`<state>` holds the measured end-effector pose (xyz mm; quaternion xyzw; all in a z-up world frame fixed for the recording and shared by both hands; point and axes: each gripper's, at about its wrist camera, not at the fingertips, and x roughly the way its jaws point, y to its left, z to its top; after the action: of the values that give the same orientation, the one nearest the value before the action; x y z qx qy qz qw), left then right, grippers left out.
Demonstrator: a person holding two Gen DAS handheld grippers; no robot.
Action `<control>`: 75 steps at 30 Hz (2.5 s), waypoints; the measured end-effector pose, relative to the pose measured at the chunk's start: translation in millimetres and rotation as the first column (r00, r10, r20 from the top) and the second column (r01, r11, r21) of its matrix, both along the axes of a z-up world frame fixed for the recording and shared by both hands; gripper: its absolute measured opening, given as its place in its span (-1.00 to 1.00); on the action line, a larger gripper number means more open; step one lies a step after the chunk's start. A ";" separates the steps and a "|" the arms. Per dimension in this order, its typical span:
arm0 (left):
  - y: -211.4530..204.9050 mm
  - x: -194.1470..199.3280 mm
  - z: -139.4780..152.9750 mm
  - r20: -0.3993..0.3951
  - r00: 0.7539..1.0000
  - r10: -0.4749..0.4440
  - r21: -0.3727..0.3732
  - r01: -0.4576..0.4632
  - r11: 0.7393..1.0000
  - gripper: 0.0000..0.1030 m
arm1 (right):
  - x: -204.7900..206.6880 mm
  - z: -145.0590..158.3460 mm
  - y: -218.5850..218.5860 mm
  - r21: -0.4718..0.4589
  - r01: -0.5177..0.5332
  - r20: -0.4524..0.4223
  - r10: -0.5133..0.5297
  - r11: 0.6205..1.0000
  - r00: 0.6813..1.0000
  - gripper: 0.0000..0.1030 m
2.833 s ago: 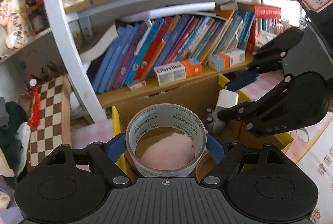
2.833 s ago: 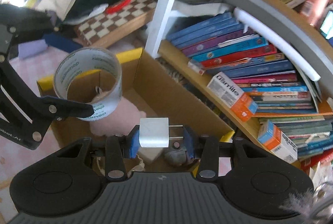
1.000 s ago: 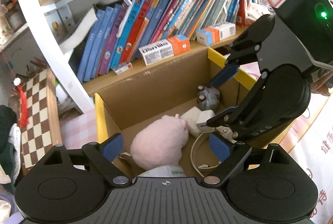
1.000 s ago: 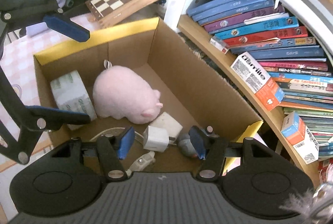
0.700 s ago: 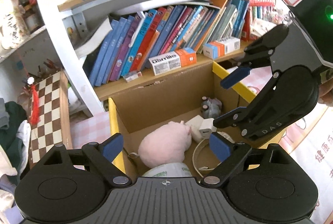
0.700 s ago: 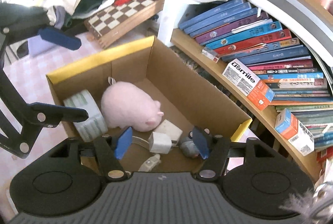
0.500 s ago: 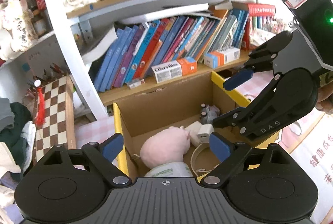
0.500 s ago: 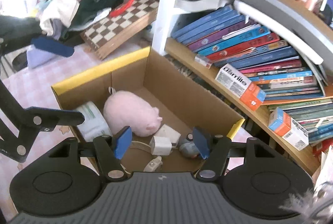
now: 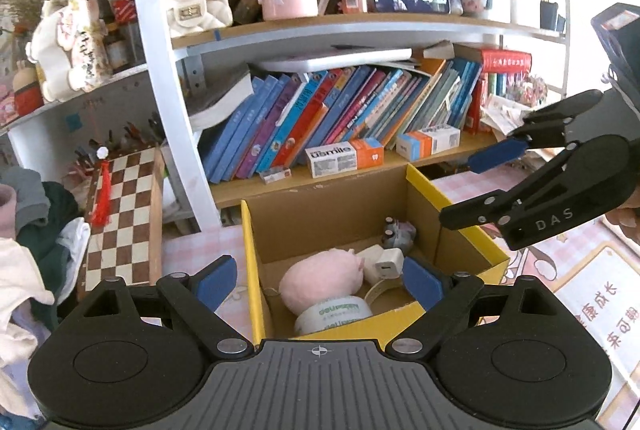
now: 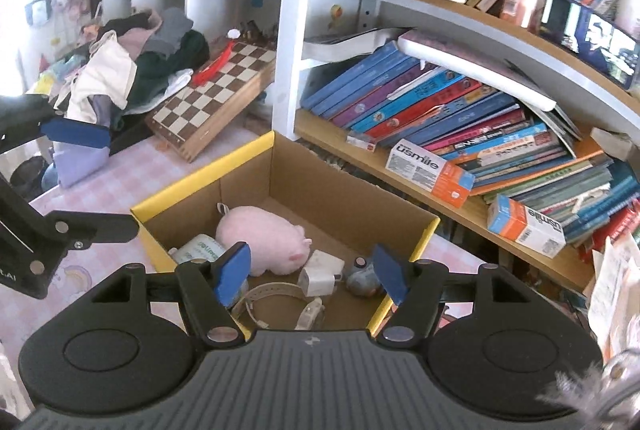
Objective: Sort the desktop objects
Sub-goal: 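Withdraw both grippers from the box back over the table, then move the left gripper to the white charger block while the right gripper approaches the pink stick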
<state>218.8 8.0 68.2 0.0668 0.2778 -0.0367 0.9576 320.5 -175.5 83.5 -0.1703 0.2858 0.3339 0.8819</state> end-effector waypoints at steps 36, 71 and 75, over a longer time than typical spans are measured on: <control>28.9 -94.7 -32.1 -0.067 0.998 -0.021 -0.053 0.017 0.998 0.80 | -129.1 -51.2 -22.7 -0.023 0.219 -0.065 -0.220 0.975 0.973 0.42; 8.7 -114.5 -94.9 -0.206 0.978 0.042 -0.078 -0.059 0.995 0.80 | -159.8 -116.4 -30.2 -0.034 0.456 -0.203 -0.452 0.890 0.868 0.64; -0.2 -111.2 -96.7 -0.207 0.978 0.022 -0.067 -0.036 0.997 0.80 | -154.0 -117.8 -29.4 -0.033 0.444 -0.204 -0.441 0.895 0.874 0.64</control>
<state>107.6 7.8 -28.5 0.0248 0.3752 -0.0392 0.9258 166.5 -204.9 -34.3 -0.0584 0.4045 0.1415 0.9017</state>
